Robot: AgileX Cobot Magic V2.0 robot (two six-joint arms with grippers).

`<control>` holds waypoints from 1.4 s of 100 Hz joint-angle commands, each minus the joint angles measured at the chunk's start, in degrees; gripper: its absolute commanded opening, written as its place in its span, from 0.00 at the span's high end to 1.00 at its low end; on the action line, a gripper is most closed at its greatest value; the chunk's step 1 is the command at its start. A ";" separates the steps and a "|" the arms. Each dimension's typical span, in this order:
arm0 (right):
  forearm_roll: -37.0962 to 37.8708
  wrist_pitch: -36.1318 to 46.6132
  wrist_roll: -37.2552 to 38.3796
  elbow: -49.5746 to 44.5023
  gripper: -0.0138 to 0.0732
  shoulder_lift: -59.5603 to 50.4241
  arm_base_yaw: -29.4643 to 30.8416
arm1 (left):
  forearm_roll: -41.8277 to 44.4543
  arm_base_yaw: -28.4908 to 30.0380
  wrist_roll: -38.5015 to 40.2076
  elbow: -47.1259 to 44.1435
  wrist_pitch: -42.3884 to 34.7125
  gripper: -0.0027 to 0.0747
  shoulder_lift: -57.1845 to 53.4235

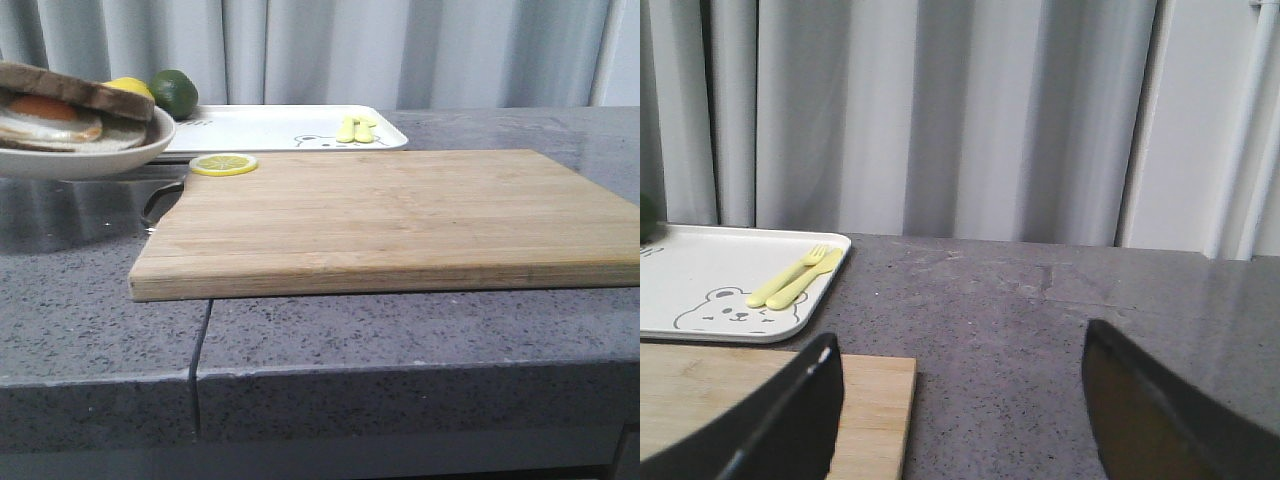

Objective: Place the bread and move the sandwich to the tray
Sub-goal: 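Grip the plate rim with the left gripper and lift the plate, then carry the plate over the white tray and lower it with the left gripper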

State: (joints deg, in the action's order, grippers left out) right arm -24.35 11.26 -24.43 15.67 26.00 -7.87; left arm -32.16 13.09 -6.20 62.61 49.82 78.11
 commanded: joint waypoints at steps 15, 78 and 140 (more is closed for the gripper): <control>0.72 4.63 -0.26 1.46 0.26 -0.06 0.48 | -13.47 0.54 -3.91 2.26 -2.86 0.99 -1.78; 0.72 4.88 -0.26 1.46 0.26 -0.06 0.48 | -23.56 -6.17 -6.99 14.55 -4.49 0.99 10.11; 0.72 4.88 -0.26 1.46 0.26 -0.06 0.48 | -24.57 -11.42 -4.74 36.30 -2.50 0.99 31.09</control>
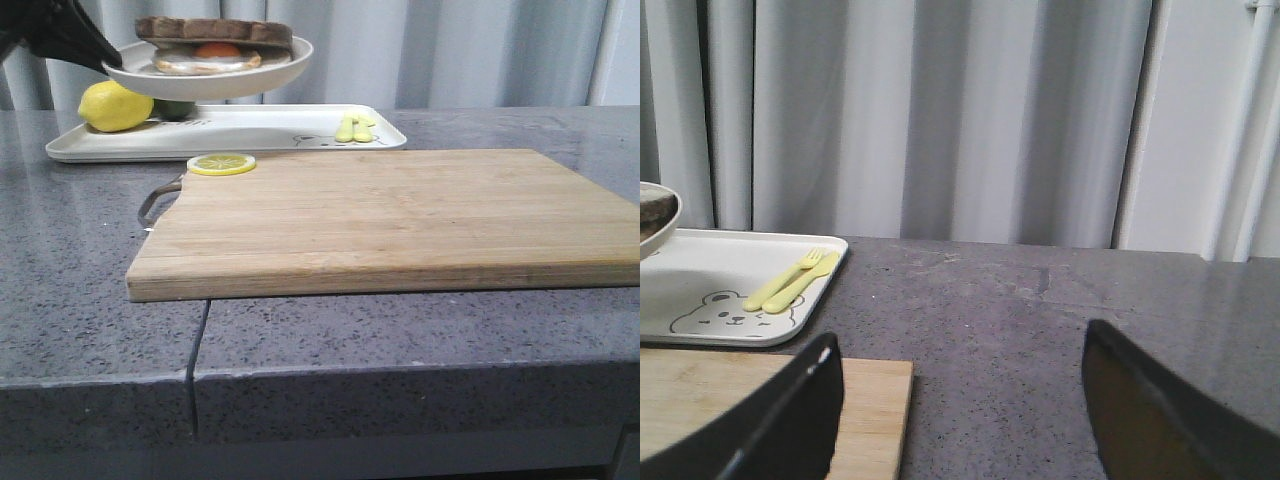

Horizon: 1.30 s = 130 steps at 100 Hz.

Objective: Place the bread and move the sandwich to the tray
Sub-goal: 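Carry the plate over the white tray and lower it with the left gripper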

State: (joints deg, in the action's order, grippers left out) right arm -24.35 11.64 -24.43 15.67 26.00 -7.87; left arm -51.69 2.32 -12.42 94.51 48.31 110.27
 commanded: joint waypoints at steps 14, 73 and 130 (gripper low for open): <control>0.72 4.49 -0.26 1.46 0.26 -0.06 0.48 | -5.75 -0.71 1.76 7.35 -0.99 0.99 2.00; 0.72 4.49 -0.26 1.46 0.26 -0.06 0.48 | -6.79 -3.34 4.38 16.16 -1.97 0.99 9.99; 0.72 4.49 -0.26 1.46 0.26 -0.06 0.48 | -4.72 -3.34 6.19 16.16 -4.21 0.99 11.05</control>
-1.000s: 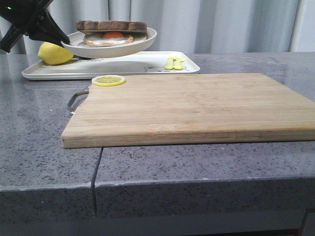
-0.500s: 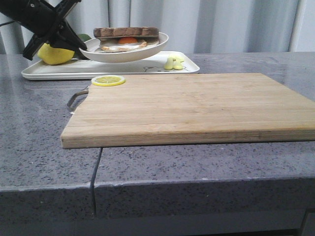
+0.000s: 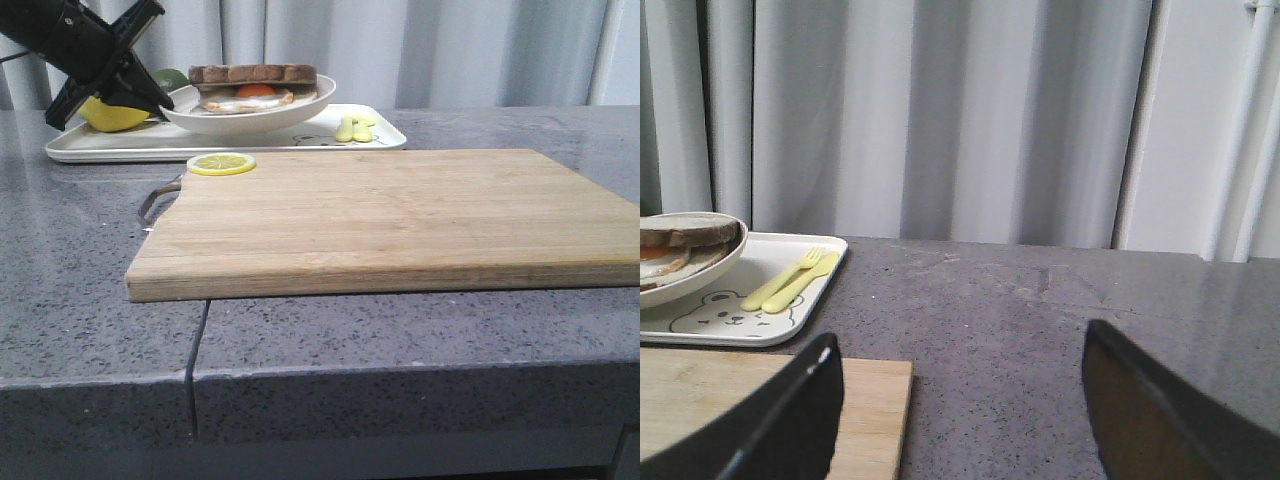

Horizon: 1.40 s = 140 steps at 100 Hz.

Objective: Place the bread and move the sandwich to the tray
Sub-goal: 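Carry the plate over the white tray and lower it with the left gripper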

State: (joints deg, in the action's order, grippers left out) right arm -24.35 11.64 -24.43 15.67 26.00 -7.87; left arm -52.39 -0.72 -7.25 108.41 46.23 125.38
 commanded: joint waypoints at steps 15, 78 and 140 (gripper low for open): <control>0.72 4.49 -0.26 1.46 0.26 -0.06 0.48 | -0.99 -0.30 2.55 2.27 -2.44 0.99 -4.05; 0.72 4.49 -0.26 1.46 0.26 -0.06 0.48 | 0.84 -0.30 3.54 2.27 -3.36 0.99 -4.05; 0.72 4.55 -0.26 1.46 0.26 -0.06 0.48 | 0.84 -0.30 3.54 2.27 -3.65 0.80 -4.05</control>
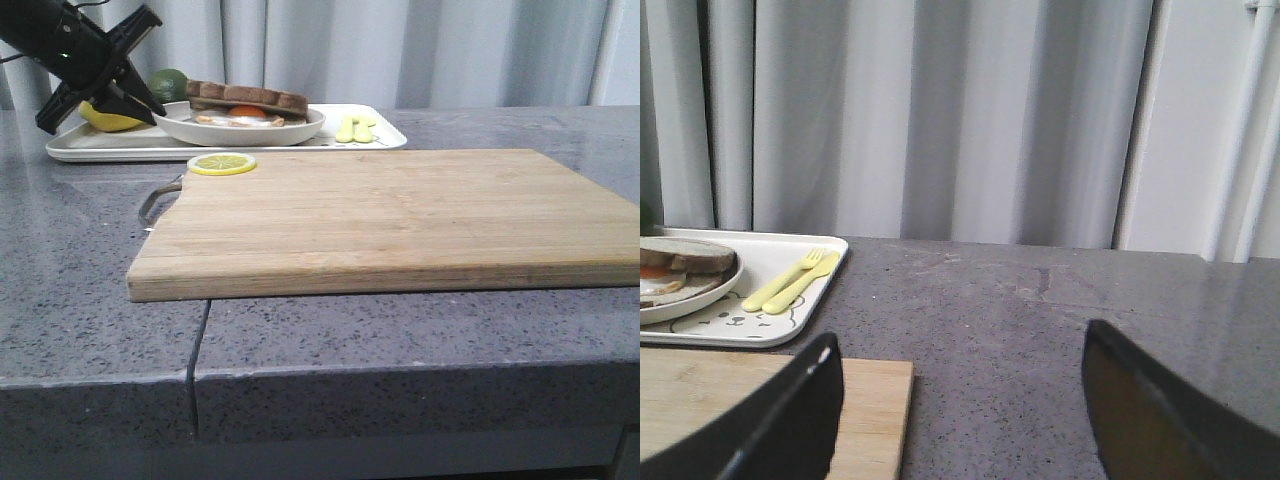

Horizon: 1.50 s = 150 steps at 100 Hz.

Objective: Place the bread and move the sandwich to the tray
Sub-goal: 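Carry the plate over the white tray and lower it with the left gripper, then open the left gripper and withdraw it from the plate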

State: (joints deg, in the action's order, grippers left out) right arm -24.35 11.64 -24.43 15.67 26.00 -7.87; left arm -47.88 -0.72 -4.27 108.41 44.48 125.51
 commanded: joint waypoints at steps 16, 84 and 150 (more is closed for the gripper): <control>0.72 4.55 -0.26 1.46 0.26 -0.06 0.48 | -3.67 -0.30 0.57 2.27 -1.78 0.60 -4.18; 0.72 5.02 -0.26 1.46 0.26 -0.06 0.48 | 6.82 1.54 0.57 11.03 10.19 0.53 -10.37; -0.52 5.78 -0.26 1.46 0.26 -0.06 0.48 | 27.59 -0.32 -1.05 12.20 22.64 0.53 -33.26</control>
State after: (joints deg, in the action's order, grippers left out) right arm -24.87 12.72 -24.43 15.67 26.00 -7.87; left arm -20.34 0.35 -4.53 120.86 69.58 98.04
